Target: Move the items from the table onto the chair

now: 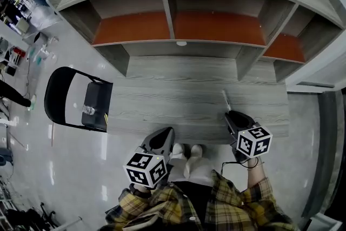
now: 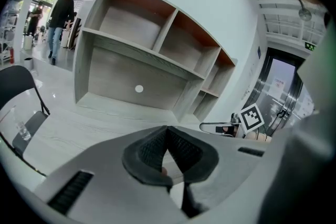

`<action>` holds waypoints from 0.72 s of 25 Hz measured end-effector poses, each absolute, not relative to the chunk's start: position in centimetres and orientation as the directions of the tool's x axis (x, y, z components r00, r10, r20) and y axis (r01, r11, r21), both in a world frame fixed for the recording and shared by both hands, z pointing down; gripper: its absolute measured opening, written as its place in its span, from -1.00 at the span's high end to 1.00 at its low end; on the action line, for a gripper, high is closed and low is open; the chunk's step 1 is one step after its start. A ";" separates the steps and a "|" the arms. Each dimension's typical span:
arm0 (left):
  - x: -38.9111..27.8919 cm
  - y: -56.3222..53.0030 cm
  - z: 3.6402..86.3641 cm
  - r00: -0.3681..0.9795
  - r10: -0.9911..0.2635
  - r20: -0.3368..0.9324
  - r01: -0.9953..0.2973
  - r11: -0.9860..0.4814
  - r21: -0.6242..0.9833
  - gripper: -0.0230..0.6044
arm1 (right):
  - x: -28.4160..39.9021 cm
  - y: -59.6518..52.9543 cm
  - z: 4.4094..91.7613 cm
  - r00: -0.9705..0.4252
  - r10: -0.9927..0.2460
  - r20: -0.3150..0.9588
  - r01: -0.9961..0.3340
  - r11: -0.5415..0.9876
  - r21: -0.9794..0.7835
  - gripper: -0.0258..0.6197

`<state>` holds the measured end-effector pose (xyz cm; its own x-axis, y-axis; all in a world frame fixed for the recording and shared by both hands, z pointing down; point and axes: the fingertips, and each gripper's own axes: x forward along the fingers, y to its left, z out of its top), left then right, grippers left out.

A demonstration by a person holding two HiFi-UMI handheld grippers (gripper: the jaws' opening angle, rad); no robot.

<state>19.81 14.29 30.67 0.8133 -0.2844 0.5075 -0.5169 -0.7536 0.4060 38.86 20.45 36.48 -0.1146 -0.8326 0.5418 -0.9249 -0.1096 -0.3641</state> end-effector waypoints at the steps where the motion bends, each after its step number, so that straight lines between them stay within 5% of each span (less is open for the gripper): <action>1: 19.7 14.3 31.0 0.809 -0.283 0.514 -0.522 -0.749 0.408 0.92 | 39.5 20.2 37.4 -0.114 -0.822 0.558 -0.925 -0.118 -0.361 0.64; 18: 19.9 14.2 33.8 0.778 -0.251 0.576 -0.548 -0.719 0.426 0.92 | 45.0 18.7 52.6 -0.032 -0.568 0.823 -0.966 -0.194 -0.171 0.55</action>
